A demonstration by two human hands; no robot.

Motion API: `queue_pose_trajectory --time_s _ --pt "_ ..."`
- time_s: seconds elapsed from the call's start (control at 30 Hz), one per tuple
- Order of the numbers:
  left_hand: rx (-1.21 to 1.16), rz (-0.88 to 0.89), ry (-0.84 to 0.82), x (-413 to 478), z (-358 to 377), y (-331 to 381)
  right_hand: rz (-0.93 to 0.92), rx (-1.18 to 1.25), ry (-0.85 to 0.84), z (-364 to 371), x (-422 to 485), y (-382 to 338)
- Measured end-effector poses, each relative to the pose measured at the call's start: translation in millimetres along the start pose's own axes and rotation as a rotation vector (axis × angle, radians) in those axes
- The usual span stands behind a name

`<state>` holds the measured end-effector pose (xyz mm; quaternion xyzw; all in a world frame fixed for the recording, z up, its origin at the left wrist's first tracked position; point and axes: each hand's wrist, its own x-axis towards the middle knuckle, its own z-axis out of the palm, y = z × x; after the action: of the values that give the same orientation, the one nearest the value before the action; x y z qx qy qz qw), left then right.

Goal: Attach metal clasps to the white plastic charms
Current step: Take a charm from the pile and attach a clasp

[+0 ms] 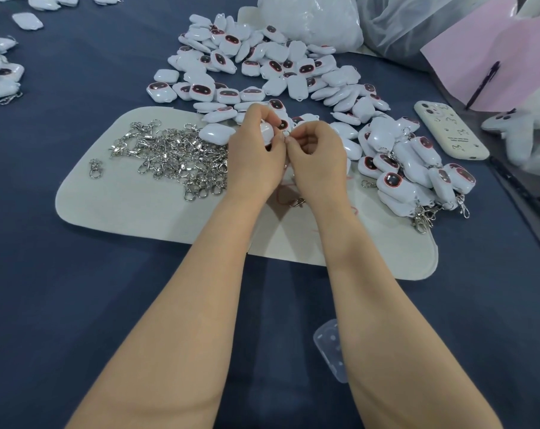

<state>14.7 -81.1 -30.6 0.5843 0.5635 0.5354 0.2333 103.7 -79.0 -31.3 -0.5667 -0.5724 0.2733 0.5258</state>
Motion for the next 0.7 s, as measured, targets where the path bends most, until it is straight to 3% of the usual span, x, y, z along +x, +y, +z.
queue_pose_trajectory --time_s 0.3,0.7 --pt "-0.023 -0.014 -0.064 1.9 -2.3 -3.9 -0.018 -0.034 -0.164 -9.0 1.6 3.2" --pt "-0.116 -0.153 -0.132 7.7 -10.1 -3.2 -0.103 -0.073 -0.180 -8.4 0.1 6.2"
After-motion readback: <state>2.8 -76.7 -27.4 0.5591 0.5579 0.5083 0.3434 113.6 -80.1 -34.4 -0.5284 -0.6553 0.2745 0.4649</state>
